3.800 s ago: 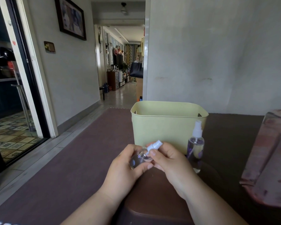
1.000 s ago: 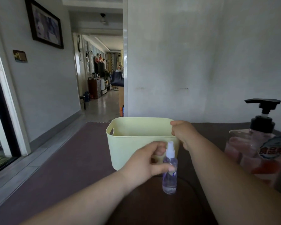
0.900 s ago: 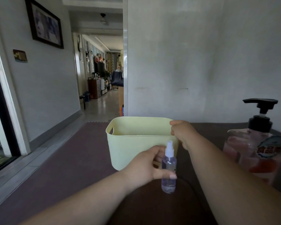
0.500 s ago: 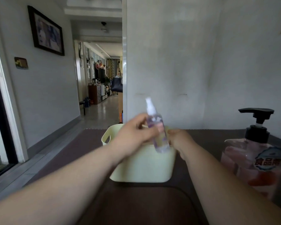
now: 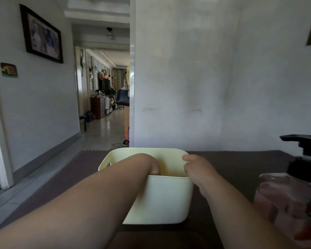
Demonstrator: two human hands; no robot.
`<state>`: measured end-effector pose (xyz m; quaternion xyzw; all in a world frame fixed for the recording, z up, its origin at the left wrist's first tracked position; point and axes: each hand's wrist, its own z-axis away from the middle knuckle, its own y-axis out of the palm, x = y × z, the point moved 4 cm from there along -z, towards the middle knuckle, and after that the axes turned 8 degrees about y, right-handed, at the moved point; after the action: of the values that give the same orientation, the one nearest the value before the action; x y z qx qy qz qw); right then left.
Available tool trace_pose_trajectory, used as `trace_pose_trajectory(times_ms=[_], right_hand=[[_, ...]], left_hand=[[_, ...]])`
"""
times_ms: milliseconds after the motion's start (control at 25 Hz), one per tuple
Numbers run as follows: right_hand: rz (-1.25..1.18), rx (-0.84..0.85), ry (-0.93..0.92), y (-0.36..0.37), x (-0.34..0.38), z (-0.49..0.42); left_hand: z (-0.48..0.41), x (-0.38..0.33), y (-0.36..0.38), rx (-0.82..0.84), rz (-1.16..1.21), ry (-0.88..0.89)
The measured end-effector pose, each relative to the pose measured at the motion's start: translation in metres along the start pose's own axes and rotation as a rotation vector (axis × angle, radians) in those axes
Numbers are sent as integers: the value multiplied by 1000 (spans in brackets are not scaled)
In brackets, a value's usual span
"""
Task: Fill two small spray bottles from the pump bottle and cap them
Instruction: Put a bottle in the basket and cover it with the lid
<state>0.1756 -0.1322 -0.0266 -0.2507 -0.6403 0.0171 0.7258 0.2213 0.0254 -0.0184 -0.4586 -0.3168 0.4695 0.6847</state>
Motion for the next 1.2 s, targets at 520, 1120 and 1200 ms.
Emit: trace_pose_trajectory(times_ms=[520,1120,1200], right_hand=[[72,-32,-10,-1,1,3],[-196,-6,41,-10,-6,69],[-143,-23,44,-11,-27,95]], left_hand=[[-12,-8,12,188,-30,231],[153,30,-6,-1031,656,175],[179,34,28,-1122,662,123]])
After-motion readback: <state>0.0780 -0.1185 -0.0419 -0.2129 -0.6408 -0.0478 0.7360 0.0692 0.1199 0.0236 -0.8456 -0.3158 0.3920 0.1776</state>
